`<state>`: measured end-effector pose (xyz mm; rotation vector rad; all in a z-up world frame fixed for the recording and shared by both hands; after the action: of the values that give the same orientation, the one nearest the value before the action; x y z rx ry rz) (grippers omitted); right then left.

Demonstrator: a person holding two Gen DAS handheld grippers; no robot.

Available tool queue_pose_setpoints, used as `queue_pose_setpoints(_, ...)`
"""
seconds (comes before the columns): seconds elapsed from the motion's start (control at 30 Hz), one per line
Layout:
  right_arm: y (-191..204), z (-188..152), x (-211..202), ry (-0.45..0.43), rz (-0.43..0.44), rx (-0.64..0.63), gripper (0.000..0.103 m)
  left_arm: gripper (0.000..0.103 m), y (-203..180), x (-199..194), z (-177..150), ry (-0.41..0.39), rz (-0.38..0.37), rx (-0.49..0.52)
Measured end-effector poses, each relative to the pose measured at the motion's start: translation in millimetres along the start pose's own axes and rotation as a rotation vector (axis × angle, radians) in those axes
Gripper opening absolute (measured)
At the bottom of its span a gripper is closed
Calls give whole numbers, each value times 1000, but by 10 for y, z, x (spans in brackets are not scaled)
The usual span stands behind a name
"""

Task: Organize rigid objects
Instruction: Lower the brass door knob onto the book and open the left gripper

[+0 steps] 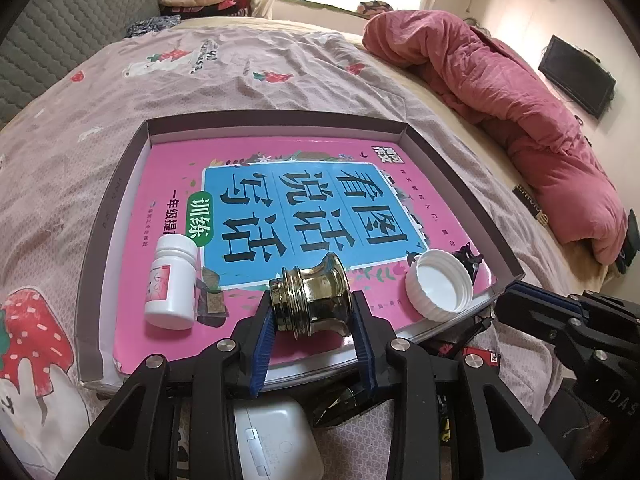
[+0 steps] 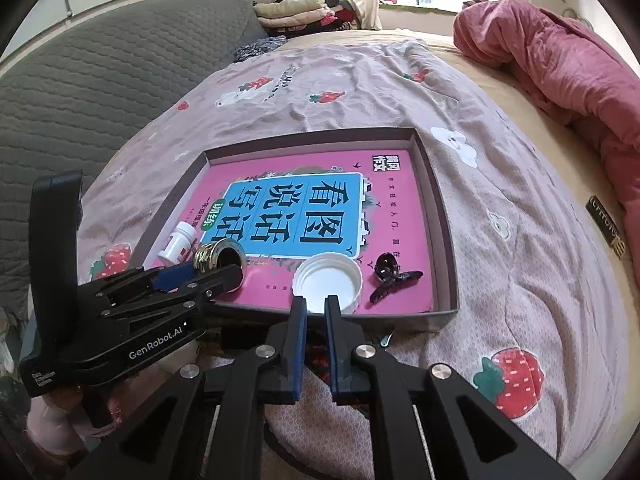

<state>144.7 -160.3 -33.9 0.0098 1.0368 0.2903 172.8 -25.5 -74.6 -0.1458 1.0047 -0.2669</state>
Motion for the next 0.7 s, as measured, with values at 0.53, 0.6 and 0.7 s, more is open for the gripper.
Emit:
queue_pose_setpoints(0.53, -53, 12, -95, -3, -2, 38, 21, 63, -16, -83, 9, -4, -61, -13)
queue_pose_setpoints(0.6, -50, 13, -111, -3, -7, 33, 22, 63, -16, -108, 20, -11, -69, -18)
queue_pose_setpoints(0.7, -49, 25, -152, -12, -13, 34, 26, 64, -17, -141, 15, -18, -78, -19)
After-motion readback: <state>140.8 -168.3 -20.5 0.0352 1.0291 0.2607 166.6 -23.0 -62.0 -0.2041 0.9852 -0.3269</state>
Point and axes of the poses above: each gripper's, at about its wrist camera, not at the fingertips, and x roughly the way its jaws point, y to its left, z to its top, the point moved 6 cm from there along x, roughly the way its jaws point, and after that the axes turned 4 degrees about y, right-handed, at the moved point
